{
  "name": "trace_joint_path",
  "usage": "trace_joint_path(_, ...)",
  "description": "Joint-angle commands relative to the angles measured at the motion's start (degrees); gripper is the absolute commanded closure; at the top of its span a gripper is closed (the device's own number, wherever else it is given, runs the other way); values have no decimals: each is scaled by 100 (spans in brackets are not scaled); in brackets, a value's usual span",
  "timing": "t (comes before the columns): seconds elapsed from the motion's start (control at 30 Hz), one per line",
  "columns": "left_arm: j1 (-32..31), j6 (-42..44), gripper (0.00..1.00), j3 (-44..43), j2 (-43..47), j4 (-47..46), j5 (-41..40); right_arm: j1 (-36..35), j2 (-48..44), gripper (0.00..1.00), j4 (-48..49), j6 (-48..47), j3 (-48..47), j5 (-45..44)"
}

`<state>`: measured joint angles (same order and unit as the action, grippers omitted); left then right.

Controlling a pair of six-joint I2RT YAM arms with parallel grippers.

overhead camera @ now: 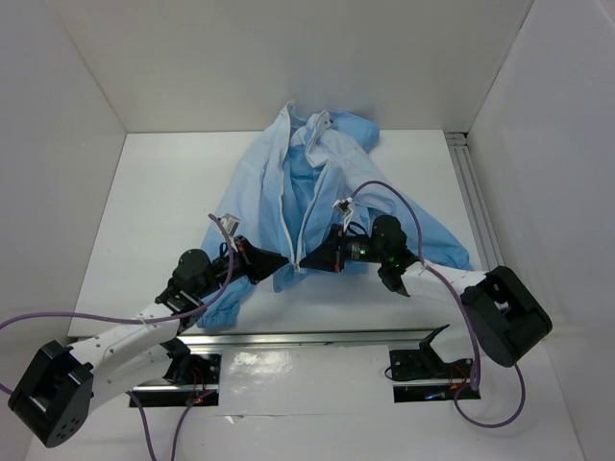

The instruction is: Zip up the jacket

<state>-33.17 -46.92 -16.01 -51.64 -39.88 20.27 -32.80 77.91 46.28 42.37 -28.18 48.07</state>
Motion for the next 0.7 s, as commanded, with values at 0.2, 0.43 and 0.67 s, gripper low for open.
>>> trace_joint_path(0.2,-23,-72,100,-201,5,-416,152,-78,75,100,443,-62,-223,132)
trace_joint_path(0.43,-23,-72,100,-201,5,-363,152,-78,128,100,662,43,-223,18)
trace_joint_path(0.67,-23,-125,100,-201,5,-363,205,-78,181,100,883,175,-223,-34)
